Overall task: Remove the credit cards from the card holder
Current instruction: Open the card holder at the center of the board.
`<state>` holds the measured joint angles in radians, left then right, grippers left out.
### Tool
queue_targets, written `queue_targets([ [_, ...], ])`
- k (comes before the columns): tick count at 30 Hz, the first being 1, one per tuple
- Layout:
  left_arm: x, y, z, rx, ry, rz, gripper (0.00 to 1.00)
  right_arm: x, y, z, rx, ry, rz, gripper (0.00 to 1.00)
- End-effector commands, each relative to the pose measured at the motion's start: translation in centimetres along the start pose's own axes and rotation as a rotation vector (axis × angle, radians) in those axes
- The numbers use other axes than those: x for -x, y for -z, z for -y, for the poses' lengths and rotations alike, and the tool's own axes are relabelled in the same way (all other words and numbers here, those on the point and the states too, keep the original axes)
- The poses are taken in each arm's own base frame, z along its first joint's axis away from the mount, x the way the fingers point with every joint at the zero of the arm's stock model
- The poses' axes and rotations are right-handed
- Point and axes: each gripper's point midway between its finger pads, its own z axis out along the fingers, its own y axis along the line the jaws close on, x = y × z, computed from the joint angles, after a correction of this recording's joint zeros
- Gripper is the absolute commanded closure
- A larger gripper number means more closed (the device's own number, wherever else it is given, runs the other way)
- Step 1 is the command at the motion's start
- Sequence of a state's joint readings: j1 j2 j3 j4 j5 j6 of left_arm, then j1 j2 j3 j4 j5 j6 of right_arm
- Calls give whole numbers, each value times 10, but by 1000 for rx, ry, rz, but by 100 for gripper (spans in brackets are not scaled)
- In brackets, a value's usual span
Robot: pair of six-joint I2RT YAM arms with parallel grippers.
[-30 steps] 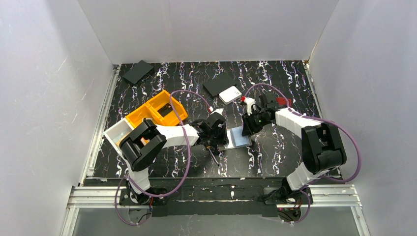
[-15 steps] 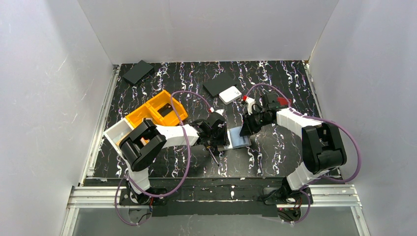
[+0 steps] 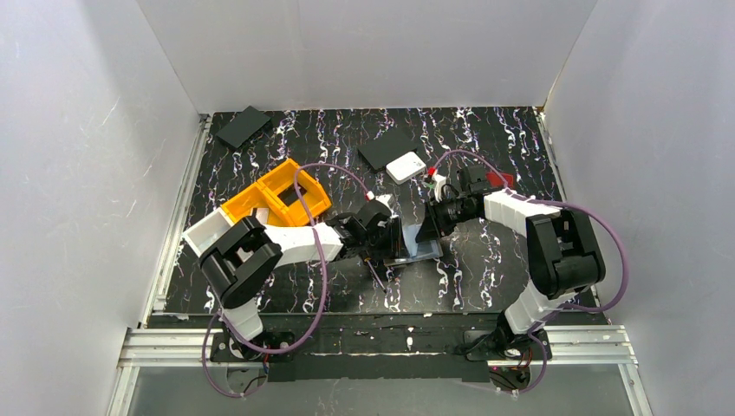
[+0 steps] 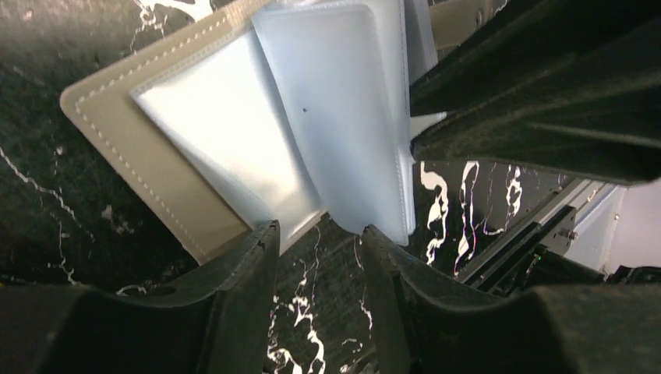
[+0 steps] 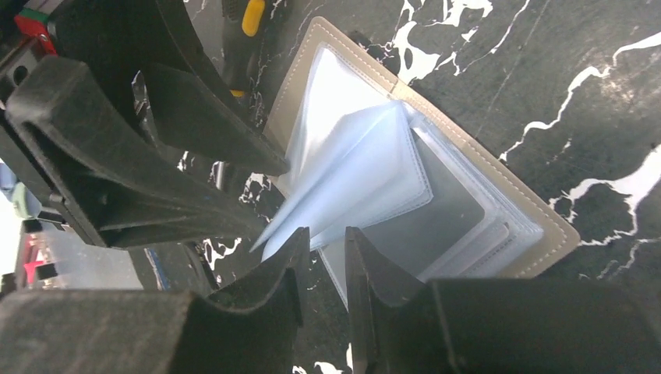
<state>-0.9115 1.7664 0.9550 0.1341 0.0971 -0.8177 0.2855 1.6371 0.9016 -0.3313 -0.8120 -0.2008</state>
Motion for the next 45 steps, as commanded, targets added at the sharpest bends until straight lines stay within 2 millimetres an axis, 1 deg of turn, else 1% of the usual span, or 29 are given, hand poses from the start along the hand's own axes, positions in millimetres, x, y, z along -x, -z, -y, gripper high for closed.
queue_targets([
  [1,7,25,18,-83,-10,31,53,6,-7,-8,82,-44,28,68],
  [4,3,33,18,-99,-19,29,45,9,-9,-9,105,-57,39,68],
  [8,-2,47,14,-111,-26,41,41,9,-18,-16,136,-51,26,67],
  [11,-1,58,17,-130,-22,57,41,7,-28,-24,152,-19,-9,66],
  [13,0,65,22,-153,-14,63,44,5,-33,-25,151,-6,-27,65],
  [15,2,72,32,-189,-17,62,45,3,-37,-26,155,0,-44,63],
  [18,5,75,48,-236,-24,50,48,1,-38,-26,161,9,-64,62],
  [22,7,68,65,-272,-43,30,51,5,-34,-28,148,37,-57,62],
  [23,8,65,67,-273,-43,25,56,6,-32,-29,146,48,-55,62],
  [24,8,60,68,-273,-43,21,63,7,-29,-30,152,58,-49,61],
  [25,7,55,66,-264,-35,14,67,9,-25,-32,165,69,-42,60],
  [28,7,45,66,-270,-33,13,69,10,-16,-35,180,78,-21,55],
  [31,8,37,68,-275,-37,6,69,8,-13,-38,201,86,-23,54],
  [33,7,30,65,-262,-40,0,69,9,-11,-40,214,94,-25,54],
  [35,5,22,58,-234,-44,-1,69,11,-8,-39,217,96,-17,54],
  [41,-2,-3,19,-102,-22,7,72,14,5,-35,207,81,22,54],
  [45,3,-5,1,-39,18,45,73,18,14,-31,180,88,47,54],
])
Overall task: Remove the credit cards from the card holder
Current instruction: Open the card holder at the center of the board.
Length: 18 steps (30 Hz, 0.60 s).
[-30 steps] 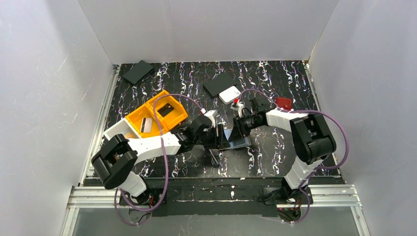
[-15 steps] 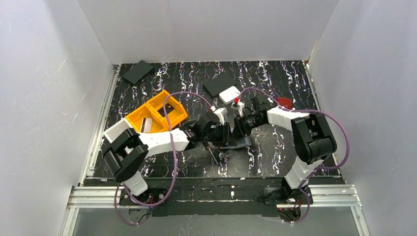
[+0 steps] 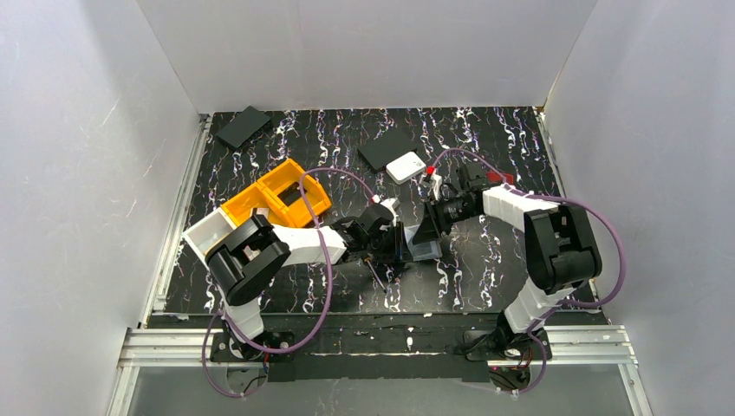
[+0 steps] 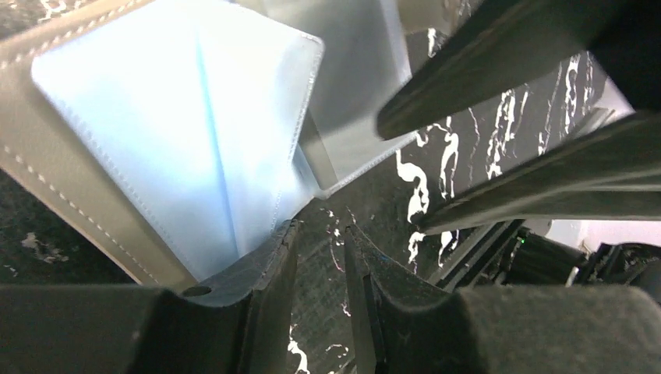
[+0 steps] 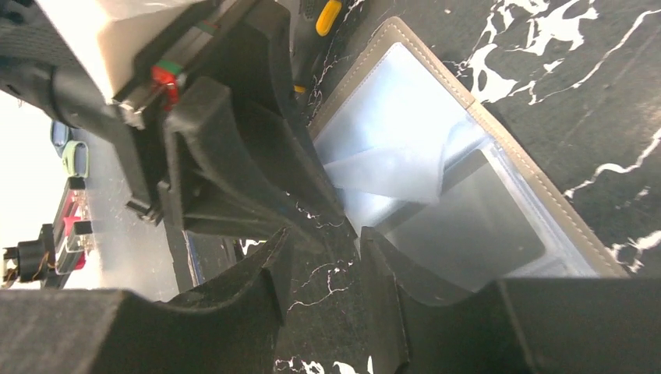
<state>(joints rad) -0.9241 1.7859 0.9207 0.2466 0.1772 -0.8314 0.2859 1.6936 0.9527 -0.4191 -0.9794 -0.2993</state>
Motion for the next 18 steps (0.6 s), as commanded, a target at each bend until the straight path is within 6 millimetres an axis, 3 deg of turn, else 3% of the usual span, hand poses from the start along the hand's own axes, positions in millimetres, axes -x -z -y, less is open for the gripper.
queue_targets([
  [1,16,4,-18,74,31,84,73,17,17,-9,-13,78,55,54],
  [9,22,11,-30,119,106,137,68,9,28,34,-285,66,32,56],
  [18,31,11,-21,93,104,146,54,-2,30,52,-361,21,4,57],
])
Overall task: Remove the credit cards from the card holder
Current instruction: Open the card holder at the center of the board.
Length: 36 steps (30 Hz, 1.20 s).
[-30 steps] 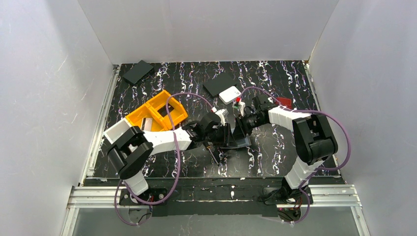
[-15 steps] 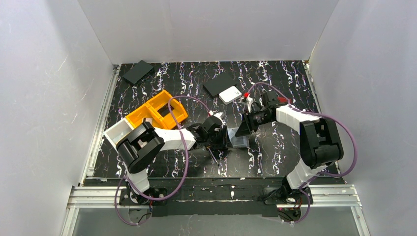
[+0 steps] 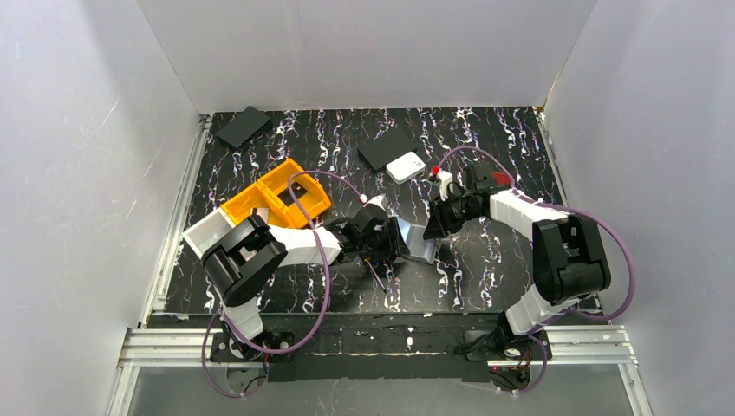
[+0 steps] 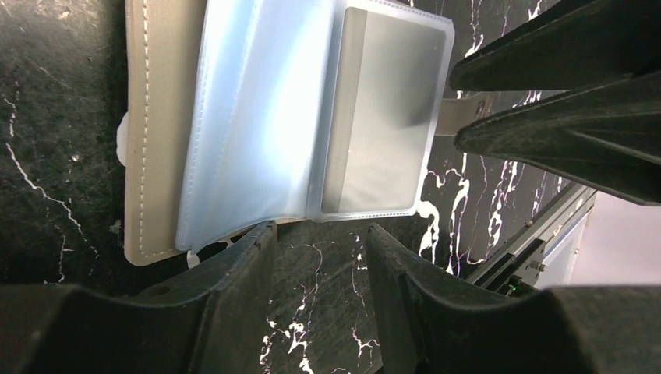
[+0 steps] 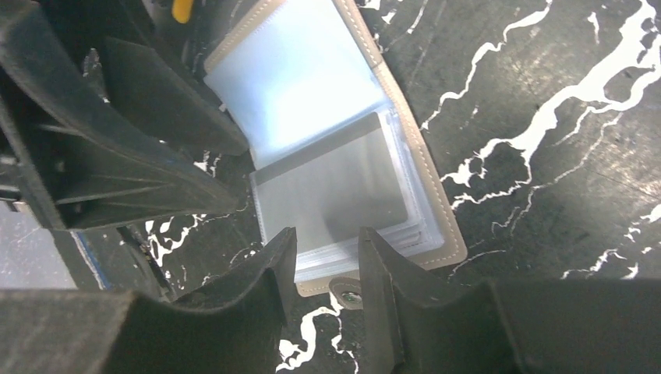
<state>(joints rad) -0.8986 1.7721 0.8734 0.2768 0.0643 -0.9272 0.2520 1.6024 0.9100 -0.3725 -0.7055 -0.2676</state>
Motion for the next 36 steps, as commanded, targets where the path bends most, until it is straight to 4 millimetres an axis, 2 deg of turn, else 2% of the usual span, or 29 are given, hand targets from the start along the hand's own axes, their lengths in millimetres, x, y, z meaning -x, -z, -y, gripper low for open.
queue_targets([
  [1,18,10,7,-4,-20,48,53,0,1,14,-75,-8,4,57],
  [6,21,12,21,-57,-101,30,42,-1,1,16,-73,-27,13,57],
  [12,20,10,23,-80,-157,6,30,-3,-5,7,2,-62,10,57],
  [19,19,-1,29,-104,-222,-26,29,3,-4,3,63,-112,44,57],
  [27,20,-10,13,-21,-300,-49,28,12,4,-1,116,-134,87,56],
  [31,23,-4,15,-23,-318,-35,28,16,17,3,78,-82,112,56],
  [36,33,18,30,-68,-340,3,28,16,22,5,51,-48,117,57],
])
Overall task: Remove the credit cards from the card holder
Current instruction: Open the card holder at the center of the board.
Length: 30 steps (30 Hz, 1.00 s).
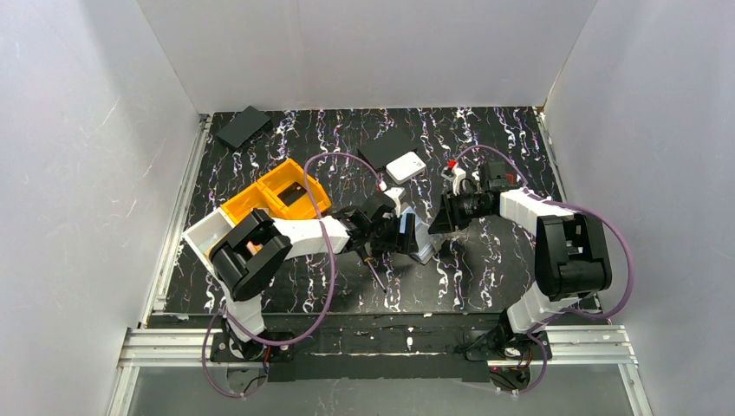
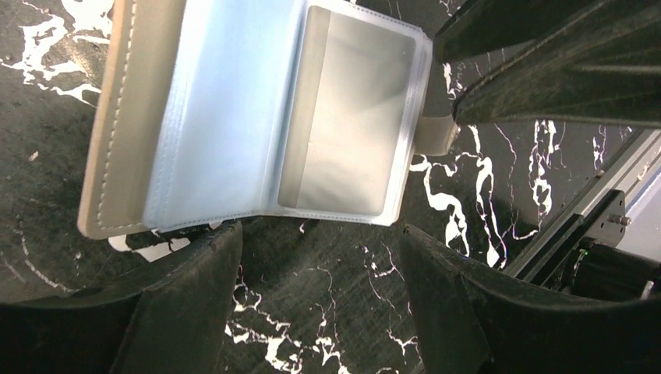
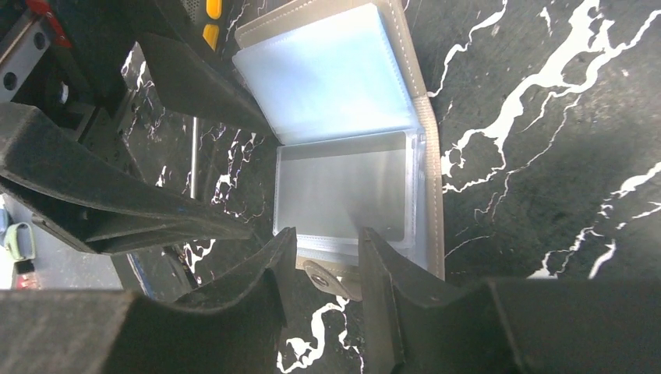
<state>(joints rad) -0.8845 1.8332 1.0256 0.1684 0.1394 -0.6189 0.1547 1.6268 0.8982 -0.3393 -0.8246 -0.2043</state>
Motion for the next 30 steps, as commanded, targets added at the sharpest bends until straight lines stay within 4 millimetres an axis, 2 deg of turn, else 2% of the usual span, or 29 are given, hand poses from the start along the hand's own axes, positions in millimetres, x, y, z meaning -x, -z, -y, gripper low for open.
queue_targets([
  [1,24,31,16,-33,-49,70,28,10,9,-6,-5,80,32,57],
  [5,30,50,35,-105,-49,80,28,9,10,-5,-7,88,23,59],
  [9,31,62,51,-173,-41,73,28,8,10,-3,-19,87,19,65],
  [13,29,64,65,-225,-55,49,28,5,8,1,-27,75,9,72],
  [16,28,58,71,-234,-90,39,29,4,7,2,-30,69,1,75],
  [18,28,50,69,-214,-119,40,30,4,7,3,-36,70,0,77],
  [21,31,35,48,-91,-192,24,30,2,7,7,-52,68,-7,79],
  [24,25,25,28,5,-252,-38,30,-1,6,10,-61,62,-28,82],
  [30,31,18,15,85,-338,-74,27,-6,4,12,-57,63,-58,83],
])
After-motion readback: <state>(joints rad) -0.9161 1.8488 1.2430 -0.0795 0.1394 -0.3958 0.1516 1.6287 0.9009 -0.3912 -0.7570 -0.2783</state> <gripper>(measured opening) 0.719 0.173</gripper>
